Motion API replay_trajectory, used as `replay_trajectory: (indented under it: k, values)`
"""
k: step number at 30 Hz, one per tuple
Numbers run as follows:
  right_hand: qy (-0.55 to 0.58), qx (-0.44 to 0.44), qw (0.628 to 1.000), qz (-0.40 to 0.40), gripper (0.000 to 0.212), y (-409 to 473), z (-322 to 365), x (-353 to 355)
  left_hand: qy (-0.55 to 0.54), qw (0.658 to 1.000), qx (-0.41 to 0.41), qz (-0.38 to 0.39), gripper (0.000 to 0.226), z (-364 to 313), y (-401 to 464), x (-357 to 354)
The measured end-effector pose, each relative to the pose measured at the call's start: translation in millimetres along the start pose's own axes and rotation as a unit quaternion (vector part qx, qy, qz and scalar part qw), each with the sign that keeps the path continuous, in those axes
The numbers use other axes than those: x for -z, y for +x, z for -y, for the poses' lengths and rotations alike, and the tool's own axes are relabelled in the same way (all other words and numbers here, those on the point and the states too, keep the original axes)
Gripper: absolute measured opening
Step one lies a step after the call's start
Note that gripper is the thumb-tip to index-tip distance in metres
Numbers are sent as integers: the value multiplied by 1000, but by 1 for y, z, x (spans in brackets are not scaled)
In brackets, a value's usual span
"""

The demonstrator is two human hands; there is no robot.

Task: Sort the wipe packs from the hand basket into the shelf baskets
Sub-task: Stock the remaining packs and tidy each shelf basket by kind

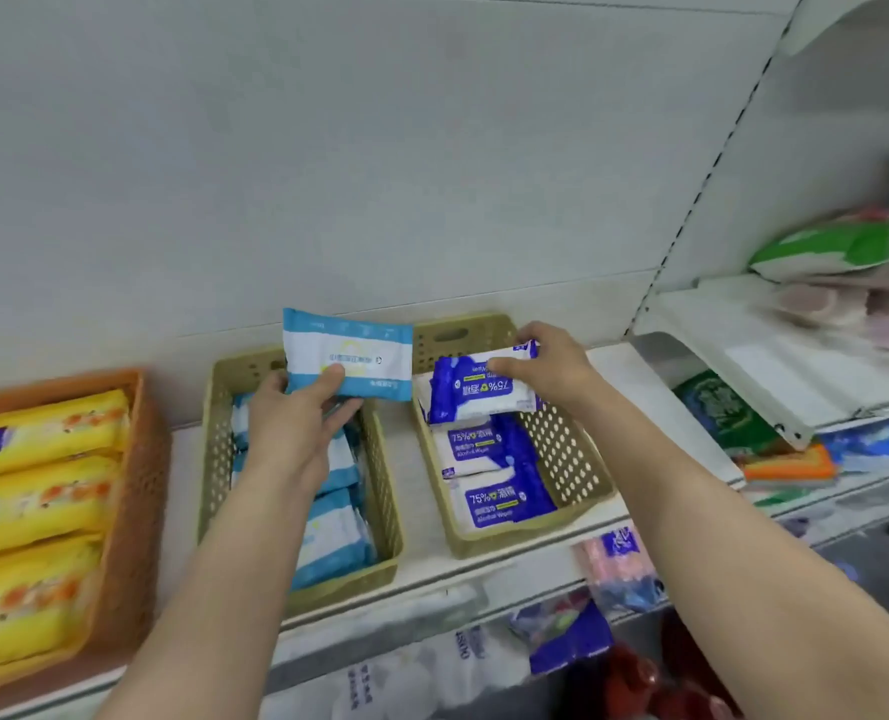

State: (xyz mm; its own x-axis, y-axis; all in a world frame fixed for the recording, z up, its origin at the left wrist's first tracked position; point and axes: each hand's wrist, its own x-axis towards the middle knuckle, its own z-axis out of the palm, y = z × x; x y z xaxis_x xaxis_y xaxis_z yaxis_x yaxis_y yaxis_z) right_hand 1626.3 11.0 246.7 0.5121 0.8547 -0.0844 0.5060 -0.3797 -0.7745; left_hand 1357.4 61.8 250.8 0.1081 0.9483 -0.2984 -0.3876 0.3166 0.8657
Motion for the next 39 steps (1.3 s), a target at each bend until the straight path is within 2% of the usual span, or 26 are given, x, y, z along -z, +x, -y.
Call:
replay_trajectory:
  k: [5,9,14,16,18,23,26,28,30,33,34,36,38,39]
  values:
    - [-118,49,987,97,41,24,-3,-12,-19,999,-15,-40,48,17,-4,-6]
    - [-225,73,952,194,52,24,-7,-22,-29,998,-28,-52,50,22,-8,-9]
    - [-291,79,934,191,35,13,-19,-42,-35,997,-37,-65,45,23,-12,-11]
    - [-310,82,931,173,34,11,-21,-44,-34,997,-36,-66,43,23,-12,-10]
    - [-301,75,935,169,36,10,-22,-44,-36,997,-32,-64,44,24,-12,-8]
    - [-263,24,939,220,27,16,-13,-33,-33,998,-19,-56,39,22,-12,3]
    - [-99,-39,967,232,23,19,-8,-23,-33,998,-19,-55,40,16,-9,14]
    - [7,-78,970,231,16,15,-3,-19,-28,998,-18,-55,41,14,-6,18]
    - [85,-102,977,167,9,11,0,-19,-25,998,-15,-49,41,13,-3,20]
    - [171,-157,972,27,12,2,0,-30,-27,999,-2,-30,37,16,0,17]
    - [181,-178,967,13,12,-2,-2,-36,-25,999,3,-23,35,17,0,16]
    - [154,-211,963,66,14,-14,-7,-47,-20,1000,13,-12,30,19,2,14]
    - [77,-214,965,134,22,-22,-14,-52,-18,1000,20,-4,28,20,2,12]
    - [2,-190,973,127,27,-23,-16,-52,-18,1000,23,-2,28,21,3,12]
